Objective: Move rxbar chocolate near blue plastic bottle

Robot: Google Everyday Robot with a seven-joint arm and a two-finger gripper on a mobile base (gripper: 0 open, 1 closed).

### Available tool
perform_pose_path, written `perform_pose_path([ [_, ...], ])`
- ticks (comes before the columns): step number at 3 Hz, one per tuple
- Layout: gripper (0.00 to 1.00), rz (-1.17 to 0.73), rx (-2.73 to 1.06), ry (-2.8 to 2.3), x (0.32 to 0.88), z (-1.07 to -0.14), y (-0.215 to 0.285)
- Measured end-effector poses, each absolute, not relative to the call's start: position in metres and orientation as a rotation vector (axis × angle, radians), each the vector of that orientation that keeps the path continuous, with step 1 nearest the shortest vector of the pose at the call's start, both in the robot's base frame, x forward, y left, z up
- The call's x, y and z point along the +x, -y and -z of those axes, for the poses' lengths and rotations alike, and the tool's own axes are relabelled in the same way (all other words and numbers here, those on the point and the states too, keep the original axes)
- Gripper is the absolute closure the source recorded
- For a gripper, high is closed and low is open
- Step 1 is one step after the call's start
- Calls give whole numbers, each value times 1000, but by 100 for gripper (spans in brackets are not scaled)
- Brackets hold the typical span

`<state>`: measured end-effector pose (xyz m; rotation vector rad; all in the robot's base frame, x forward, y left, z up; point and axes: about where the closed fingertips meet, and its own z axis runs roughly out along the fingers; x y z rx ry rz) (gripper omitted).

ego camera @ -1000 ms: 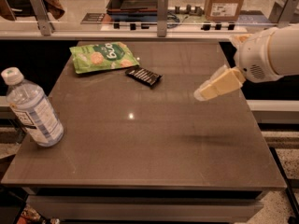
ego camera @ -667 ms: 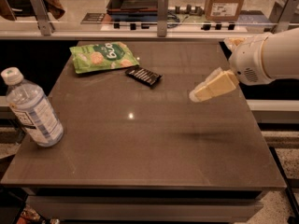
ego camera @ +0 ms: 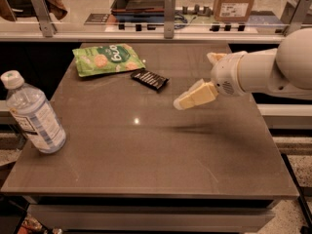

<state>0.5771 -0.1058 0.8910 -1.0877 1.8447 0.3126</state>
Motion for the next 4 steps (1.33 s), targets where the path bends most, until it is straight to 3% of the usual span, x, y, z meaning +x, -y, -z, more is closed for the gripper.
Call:
perform_pose_path([
  [4, 0, -514, -970, -1745, 642, -834, 27],
])
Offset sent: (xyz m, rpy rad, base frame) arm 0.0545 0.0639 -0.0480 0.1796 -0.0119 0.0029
